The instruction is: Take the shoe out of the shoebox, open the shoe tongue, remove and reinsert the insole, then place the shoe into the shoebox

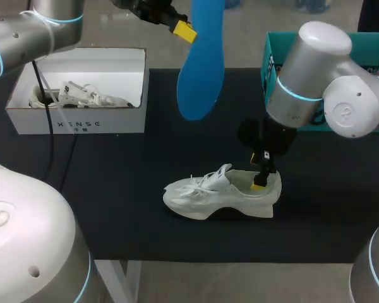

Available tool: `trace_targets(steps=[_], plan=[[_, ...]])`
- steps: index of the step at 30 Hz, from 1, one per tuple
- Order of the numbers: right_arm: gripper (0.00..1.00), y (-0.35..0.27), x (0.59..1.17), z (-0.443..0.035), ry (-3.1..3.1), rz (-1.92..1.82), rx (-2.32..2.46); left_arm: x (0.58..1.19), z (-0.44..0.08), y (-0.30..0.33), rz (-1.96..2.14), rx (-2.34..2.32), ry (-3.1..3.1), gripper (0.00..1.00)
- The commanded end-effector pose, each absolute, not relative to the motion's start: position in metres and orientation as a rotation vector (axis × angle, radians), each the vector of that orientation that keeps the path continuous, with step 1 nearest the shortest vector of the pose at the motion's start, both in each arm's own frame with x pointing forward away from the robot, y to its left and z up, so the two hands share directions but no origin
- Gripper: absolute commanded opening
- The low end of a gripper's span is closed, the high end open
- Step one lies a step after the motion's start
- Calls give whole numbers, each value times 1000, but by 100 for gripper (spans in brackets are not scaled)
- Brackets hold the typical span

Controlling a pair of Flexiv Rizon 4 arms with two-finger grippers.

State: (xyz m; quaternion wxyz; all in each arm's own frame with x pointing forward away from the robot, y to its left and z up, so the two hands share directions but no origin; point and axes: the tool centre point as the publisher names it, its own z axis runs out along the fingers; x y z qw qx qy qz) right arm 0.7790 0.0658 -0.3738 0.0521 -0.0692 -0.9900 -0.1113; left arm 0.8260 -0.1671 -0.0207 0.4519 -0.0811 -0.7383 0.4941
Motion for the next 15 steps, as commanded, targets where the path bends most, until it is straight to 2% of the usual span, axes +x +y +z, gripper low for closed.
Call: trace_targets(steps=[1,3,4,5,7,15], plan=[[100,67,782,-385,-3003,-334,-210,827,-21,-167,1219,-202,-1824,0],[100,67,781,-388,-2999,-335,-211,827,-21,-167,1219,-202,-1824,0],[92,67,781,-389,-2999,-334,-210,827,-21,-167,1219,-202,-1824,0],[45,67,781,-389,-2999,-333,-209,827,-21,-167,1219,-202,-1824,0],[0,67,779,-391,-2999,-324,-204,827,-21,-167,1219,-202,-1824,0],[0,67,775,-397,-2987,-337,-203,827,-21,-167,1219,-202,-1824,0]])
